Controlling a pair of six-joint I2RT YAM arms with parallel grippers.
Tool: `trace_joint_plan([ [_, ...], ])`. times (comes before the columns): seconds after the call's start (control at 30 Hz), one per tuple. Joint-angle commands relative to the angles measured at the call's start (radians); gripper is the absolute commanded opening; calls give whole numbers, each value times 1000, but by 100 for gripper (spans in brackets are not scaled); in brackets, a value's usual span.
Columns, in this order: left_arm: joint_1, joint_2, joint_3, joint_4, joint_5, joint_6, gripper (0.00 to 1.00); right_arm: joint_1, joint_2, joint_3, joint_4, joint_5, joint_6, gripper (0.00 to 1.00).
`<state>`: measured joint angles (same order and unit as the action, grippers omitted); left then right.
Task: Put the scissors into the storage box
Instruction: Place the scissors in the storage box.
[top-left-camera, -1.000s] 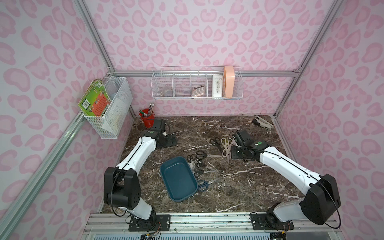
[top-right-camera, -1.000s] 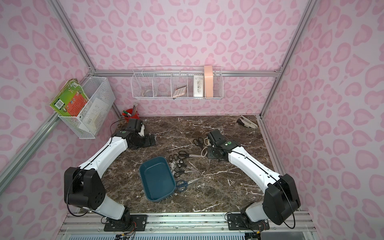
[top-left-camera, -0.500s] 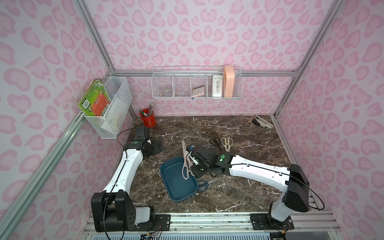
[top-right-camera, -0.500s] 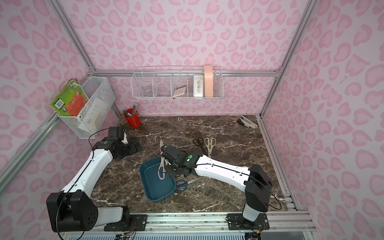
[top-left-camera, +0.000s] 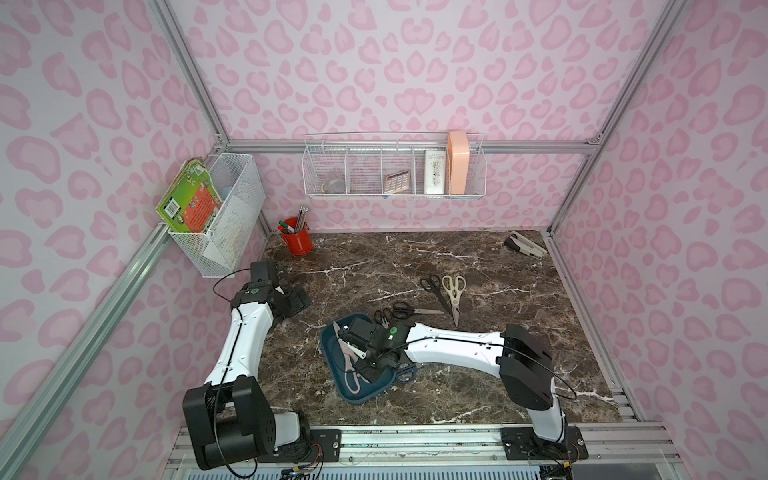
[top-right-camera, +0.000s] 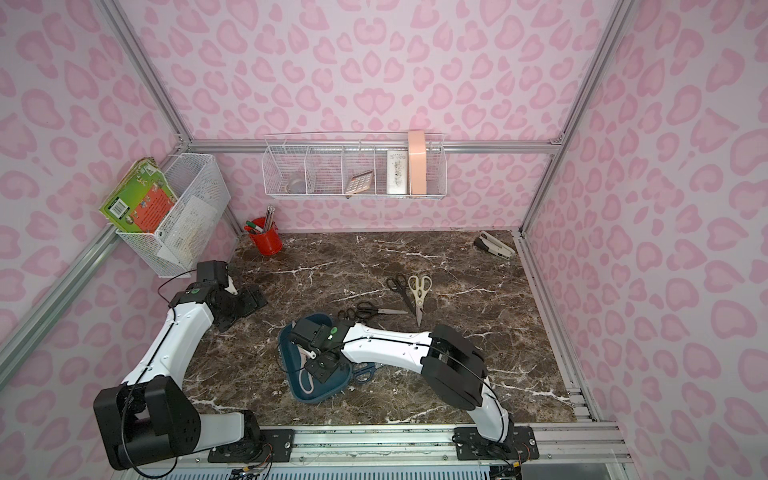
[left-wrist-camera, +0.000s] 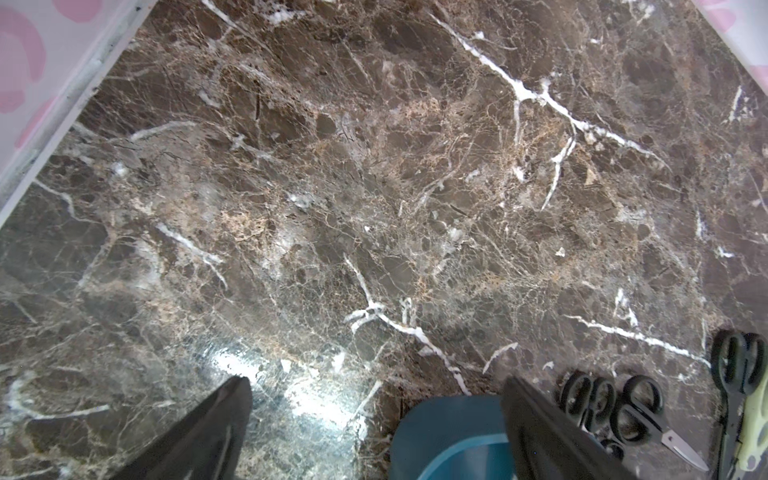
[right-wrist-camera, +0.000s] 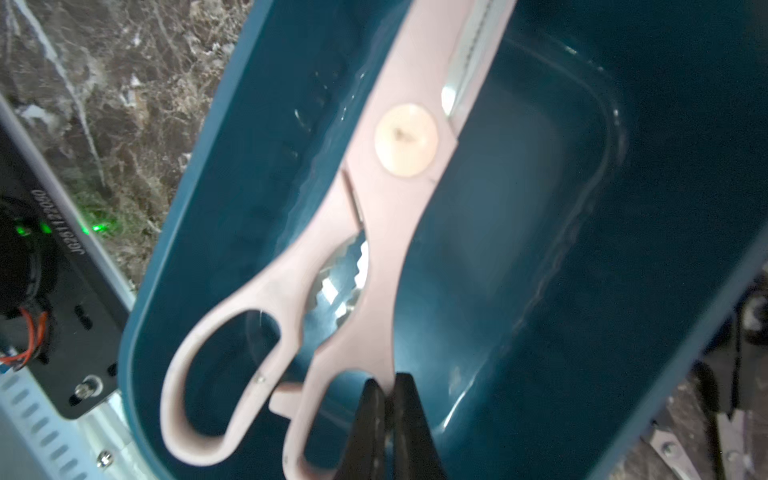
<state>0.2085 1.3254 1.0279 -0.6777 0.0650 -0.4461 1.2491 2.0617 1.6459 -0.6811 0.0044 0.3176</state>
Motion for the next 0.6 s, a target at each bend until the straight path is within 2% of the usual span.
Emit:
trace_joint_plan([
  [0.0, 2, -18, -5, 17, 33, -2, 99, -9, 49, 55, -78, 30, -5, 0],
  [0.2, 1, -28, -10, 26, 56, -4, 99, -25, 132, 132, -138, 54, 14, 0],
  [0.57, 2, -25, -9, 26, 61, -4, 99, -23, 134, 134, -137, 45, 15, 0],
])
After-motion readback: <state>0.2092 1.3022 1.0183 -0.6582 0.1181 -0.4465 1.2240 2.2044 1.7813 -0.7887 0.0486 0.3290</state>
